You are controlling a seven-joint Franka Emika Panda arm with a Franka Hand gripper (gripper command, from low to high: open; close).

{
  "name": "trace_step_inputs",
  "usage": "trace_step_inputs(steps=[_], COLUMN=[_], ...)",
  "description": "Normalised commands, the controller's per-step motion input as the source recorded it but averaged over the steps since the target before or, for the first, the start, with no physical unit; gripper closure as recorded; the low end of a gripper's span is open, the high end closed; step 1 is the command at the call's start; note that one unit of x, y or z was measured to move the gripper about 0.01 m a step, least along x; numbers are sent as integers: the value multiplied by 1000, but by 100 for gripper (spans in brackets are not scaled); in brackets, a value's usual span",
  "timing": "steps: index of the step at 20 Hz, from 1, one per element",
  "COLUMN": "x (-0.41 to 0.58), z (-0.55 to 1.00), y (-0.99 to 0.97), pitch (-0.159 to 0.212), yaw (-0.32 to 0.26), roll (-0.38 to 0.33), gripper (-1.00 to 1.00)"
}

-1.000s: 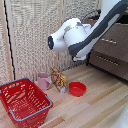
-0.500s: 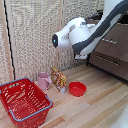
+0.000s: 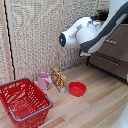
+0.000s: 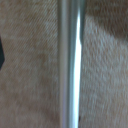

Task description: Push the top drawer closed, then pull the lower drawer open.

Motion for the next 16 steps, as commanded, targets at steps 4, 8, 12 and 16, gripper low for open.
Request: trace_step_inputs(steps=[4,8,12,16], x=[-6,-11,0,0], z=[0,1,34,173], y=[-72,0,-5,-187], pitch=[2,0,1,7], yaw=[85,78,84,99], roll=[-104,-73,-79,-102], gripper=[100,100,100,100])
